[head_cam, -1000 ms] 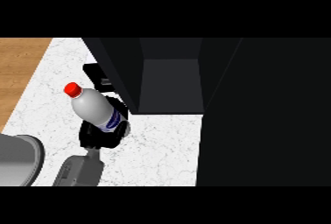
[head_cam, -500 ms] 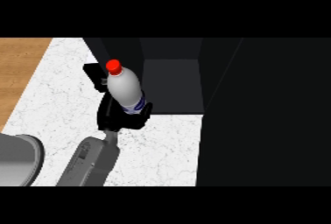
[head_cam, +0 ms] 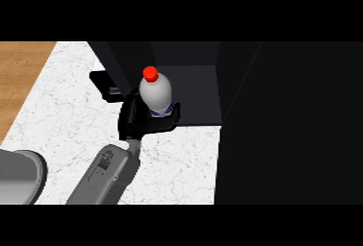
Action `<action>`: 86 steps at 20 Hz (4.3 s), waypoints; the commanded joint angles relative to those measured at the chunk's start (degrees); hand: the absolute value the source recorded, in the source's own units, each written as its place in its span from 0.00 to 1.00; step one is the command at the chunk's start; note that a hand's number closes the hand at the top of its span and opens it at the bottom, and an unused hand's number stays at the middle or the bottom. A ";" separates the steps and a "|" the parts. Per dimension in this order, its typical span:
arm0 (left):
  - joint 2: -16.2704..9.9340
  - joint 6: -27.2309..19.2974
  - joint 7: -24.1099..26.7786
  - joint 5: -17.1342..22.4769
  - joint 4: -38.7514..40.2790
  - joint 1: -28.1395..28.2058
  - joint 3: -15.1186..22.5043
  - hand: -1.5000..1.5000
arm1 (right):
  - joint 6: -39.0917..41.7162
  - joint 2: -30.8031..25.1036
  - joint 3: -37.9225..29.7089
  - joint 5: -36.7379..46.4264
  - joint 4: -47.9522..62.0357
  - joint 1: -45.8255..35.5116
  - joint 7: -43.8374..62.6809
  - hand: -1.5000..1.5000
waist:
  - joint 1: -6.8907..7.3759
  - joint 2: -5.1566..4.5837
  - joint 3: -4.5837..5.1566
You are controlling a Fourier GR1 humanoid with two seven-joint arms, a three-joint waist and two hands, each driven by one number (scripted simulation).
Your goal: Pick up the bottled water, place it into the cabinet and close the cabinet
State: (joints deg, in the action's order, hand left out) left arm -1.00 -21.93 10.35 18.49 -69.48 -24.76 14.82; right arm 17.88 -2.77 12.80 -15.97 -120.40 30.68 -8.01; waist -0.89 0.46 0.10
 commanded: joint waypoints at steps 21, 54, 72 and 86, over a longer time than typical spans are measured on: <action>-4.61 -15.79 -5.75 -10.05 16.58 -18.30 1.27 1.00 | 0.10 0.37 2.27 1.23 1.65 -1.69 0.28 0.00 | -4.33 -1.83 -0.07; -4.05 -7.28 19.21 -7.42 47.73 -31.95 -11.20 0.00 | 0.16 -0.13 1.77 0.96 0.76 -1.78 -1.07 0.00 | -2.21 -1.67 0.03; -0.46 7.86 26.72 0.07 36.28 -24.32 -11.97 0.00 | -0.36 -0.89 2.01 3.22 -0.64 4.12 -3.56 0.00 | 1.71 0.14 -0.09; -0.73 5.65 10.01 3.17 -2.88 -1.37 0.65 0.00 | -1.80 -0.50 4.29 3.77 -2.60 6.17 -2.26 0.00 | 2.76 0.40 -0.13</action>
State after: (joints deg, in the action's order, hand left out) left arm -0.25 -13.25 23.93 21.40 -60.01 -34.84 14.23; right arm 16.08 -3.46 15.73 -13.40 -123.44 36.15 -9.59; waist 1.29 0.60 -0.15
